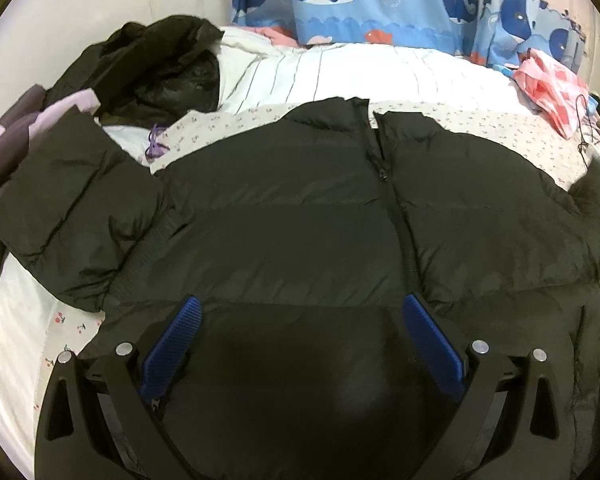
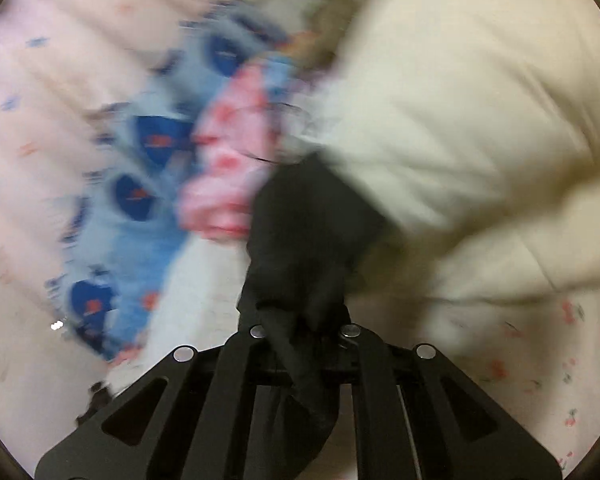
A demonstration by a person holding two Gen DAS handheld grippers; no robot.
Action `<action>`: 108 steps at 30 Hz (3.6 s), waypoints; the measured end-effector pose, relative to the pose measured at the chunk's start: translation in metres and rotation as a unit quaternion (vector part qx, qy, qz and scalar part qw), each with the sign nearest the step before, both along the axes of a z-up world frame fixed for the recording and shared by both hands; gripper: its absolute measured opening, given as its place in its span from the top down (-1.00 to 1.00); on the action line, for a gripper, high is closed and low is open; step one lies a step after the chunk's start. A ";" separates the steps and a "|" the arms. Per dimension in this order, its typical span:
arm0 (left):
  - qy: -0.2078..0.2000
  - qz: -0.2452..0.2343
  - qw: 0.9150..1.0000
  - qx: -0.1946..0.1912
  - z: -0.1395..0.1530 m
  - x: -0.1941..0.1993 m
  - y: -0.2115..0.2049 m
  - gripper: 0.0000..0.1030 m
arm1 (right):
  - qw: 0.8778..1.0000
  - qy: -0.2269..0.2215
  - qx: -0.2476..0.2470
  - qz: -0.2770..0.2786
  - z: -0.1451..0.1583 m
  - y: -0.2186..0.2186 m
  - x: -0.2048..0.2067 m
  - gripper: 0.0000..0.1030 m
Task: Fold large clothes
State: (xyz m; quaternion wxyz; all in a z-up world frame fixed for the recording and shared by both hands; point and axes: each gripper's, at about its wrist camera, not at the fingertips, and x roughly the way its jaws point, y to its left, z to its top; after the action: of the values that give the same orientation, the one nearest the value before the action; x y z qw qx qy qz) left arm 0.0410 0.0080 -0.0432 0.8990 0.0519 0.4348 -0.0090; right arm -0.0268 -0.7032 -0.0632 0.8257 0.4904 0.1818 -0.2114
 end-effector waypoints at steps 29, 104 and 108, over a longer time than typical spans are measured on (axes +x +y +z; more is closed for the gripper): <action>-0.108 0.191 0.966 -0.135 0.094 -0.046 0.227 -0.88 | 0.843 -0.047 -0.195 0.499 0.121 0.648 0.207 0.80; -0.016 -0.243 0.960 0.136 0.060 0.046 0.156 0.85 | 0.915 0.070 0.044 0.395 -0.009 0.439 0.141 -0.86; -0.059 -0.260 0.963 0.032 0.105 0.026 0.129 0.85 | 0.890 0.036 0.038 0.454 0.005 0.465 0.141 -0.86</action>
State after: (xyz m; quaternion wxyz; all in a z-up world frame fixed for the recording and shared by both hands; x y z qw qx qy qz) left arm 0.0668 0.1372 0.0614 0.8875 0.1923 0.3528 -0.2254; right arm 0.1146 -0.2382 -0.0578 0.8051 0.3779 0.4218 0.1762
